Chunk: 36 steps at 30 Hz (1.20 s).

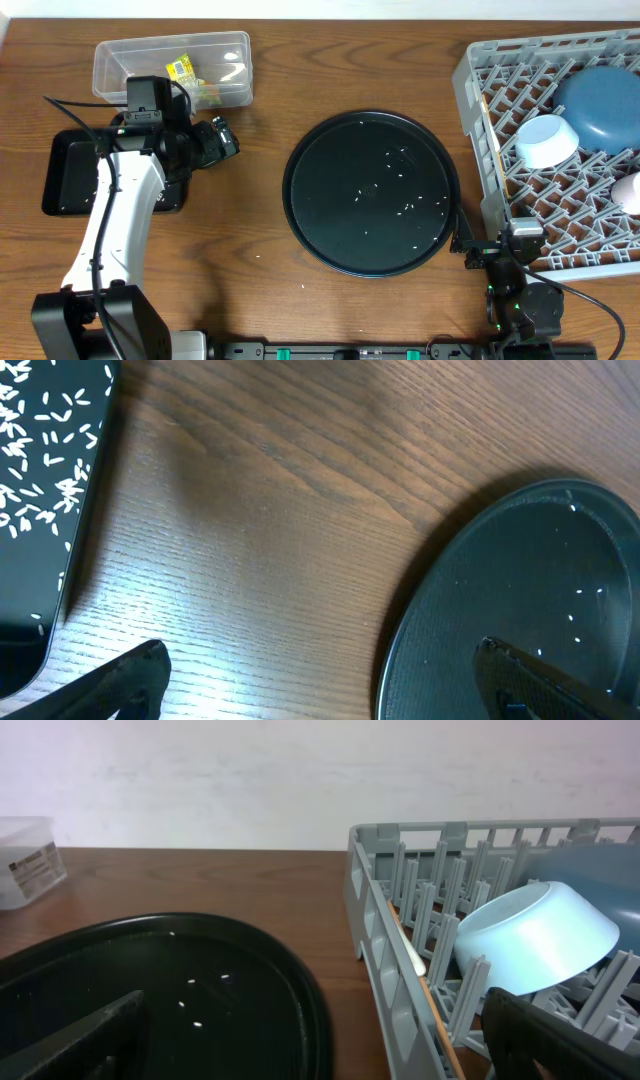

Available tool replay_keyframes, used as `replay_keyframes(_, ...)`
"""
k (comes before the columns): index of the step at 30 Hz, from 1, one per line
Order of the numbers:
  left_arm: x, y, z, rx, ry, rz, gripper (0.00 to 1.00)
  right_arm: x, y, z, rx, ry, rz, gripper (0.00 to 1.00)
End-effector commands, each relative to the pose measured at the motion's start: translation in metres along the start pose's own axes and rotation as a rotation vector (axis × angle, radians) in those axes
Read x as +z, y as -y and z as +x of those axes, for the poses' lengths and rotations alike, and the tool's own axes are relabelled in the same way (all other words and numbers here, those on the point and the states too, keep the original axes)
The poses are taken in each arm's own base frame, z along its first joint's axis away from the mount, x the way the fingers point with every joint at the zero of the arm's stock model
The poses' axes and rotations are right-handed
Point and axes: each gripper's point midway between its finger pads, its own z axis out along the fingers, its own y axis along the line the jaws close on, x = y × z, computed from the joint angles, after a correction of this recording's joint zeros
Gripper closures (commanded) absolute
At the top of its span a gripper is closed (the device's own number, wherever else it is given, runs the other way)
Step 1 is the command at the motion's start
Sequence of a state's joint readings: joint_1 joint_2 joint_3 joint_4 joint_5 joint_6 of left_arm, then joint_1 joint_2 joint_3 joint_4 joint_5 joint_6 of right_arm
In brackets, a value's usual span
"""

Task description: Sort waste into correct bins and load items into the dishwasher rack

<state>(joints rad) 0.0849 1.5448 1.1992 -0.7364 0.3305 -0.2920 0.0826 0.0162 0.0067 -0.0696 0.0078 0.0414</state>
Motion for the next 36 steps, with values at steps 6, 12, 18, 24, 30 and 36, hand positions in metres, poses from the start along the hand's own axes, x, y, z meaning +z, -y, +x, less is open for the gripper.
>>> replay_keyframes(6,0.001,-0.002,0.0,-0.007,-0.004,-0.006,0.02,-0.001,0.005,-0.001,0.015,0.006,0.02,0.01)
replay_keyframes(12,0.001,-0.002,0.0,-0.007,-0.004,-0.006,0.02,-0.001,0.005,-0.001,0.015,0.006,0.02,0.01)
replay_keyframes(18,0.001,-0.002,0.0,-0.007,-0.004,-0.006,0.02,-0.001,0.005,-0.001,0.015,0.006,0.02,0.01)
replay_keyframes(24,0.0,-0.008,0.018,-0.024,-0.073,-0.031,0.02,-0.001,0.005,-0.001,0.015,0.006,0.02,0.01)
replay_keyframes(30,-0.007,-0.013,0.053,-0.003,-0.149,-0.051,0.02,-0.001,0.005,-0.001,0.015,0.006,0.02,0.01)
replay_keyframes(36,-0.005,-0.007,0.065,0.159,0.005,0.021,0.02,-0.001,0.005,-0.001,0.015,0.006,0.02,0.01)
